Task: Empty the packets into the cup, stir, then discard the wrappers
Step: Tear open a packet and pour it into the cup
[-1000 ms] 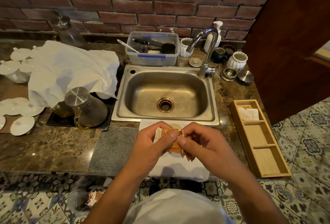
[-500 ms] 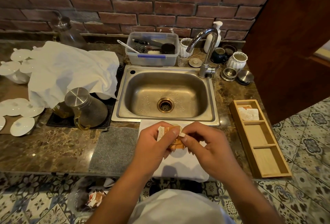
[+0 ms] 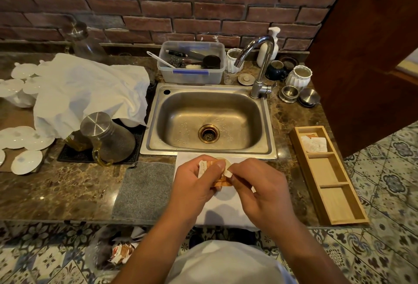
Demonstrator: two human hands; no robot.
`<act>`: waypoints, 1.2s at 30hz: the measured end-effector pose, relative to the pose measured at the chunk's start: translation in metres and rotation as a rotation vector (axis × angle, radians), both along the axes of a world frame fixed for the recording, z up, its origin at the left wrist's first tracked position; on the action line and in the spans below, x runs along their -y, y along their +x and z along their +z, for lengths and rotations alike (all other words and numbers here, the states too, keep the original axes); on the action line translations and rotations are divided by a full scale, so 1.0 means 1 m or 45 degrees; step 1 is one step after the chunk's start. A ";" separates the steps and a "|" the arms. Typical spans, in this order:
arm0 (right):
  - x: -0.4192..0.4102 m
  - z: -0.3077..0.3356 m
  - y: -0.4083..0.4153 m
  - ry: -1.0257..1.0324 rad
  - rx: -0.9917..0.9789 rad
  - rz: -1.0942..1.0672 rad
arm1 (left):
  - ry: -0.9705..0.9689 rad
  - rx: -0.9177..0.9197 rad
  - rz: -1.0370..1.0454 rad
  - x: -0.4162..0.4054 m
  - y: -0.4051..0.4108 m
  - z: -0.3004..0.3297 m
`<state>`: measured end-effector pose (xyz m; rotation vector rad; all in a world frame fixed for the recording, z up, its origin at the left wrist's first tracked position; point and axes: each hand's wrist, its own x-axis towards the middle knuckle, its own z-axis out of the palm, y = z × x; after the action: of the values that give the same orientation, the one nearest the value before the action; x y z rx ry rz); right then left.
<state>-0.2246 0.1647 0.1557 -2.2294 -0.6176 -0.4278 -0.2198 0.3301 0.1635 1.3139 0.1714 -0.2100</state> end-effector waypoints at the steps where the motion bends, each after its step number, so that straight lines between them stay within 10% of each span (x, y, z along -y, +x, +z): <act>1: 0.000 0.000 0.000 0.001 -0.004 0.001 | -0.002 0.008 -0.005 -0.001 0.000 -0.001; 24: 0.009 0.013 0.003 0.381 -0.836 0.193 | 0.052 0.107 -0.247 -0.014 0.000 -0.007; 36: 0.009 0.003 0.004 0.147 -0.512 0.095 | 0.153 0.077 -0.182 -0.006 0.002 -0.012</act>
<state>-0.2205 0.1562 0.1588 -2.0923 -0.4467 0.0262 -0.2176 0.3365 0.1512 1.4517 0.0391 -0.2843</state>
